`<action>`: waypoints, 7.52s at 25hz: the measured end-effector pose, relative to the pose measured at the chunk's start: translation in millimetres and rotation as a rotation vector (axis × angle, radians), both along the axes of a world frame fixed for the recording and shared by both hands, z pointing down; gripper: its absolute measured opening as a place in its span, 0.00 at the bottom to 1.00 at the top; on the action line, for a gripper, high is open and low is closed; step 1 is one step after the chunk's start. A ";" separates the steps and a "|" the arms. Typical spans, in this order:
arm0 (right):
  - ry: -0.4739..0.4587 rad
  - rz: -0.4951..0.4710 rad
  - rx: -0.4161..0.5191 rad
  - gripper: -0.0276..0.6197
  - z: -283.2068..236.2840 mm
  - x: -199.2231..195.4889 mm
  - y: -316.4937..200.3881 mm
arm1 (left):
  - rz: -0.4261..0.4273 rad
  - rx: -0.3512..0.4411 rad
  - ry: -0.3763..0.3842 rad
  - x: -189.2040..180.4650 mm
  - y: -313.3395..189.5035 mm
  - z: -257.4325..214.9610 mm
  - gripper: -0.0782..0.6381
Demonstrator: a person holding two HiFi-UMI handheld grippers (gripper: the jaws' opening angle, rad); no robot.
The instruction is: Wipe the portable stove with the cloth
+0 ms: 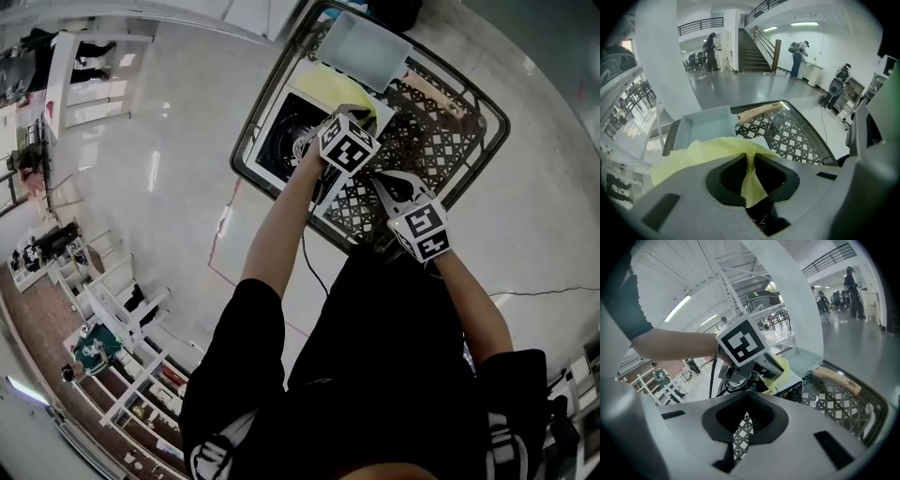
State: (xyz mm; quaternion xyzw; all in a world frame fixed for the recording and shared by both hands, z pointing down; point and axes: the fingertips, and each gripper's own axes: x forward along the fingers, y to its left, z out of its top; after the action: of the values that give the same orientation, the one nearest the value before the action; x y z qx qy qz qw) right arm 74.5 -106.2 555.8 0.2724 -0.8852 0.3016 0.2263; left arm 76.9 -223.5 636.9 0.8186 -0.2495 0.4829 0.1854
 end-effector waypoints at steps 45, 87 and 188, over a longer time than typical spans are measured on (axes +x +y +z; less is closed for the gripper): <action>0.100 -0.041 -0.040 0.05 -5.6 3.5 53.5 | -0.149 0.160 0.116 0.3 79.2 -5.8 0.18; 0.165 -0.164 -0.014 0.05 -13.8 -35.3 80.9 | -0.437 0.127 0.145 -74.6 191.3 9.0 0.18; -0.136 -0.293 0.562 0.05 -213.2 67.0 218.5 | -1.381 0.872 0.282 -39.3 440.4 -294.4 0.16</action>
State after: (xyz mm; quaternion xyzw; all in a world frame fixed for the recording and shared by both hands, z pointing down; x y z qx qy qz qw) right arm 141.5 112.3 342.6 0.1732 -0.9767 0.0273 0.1238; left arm 37.6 216.8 342.5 0.5324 -0.8354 0.0131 0.1359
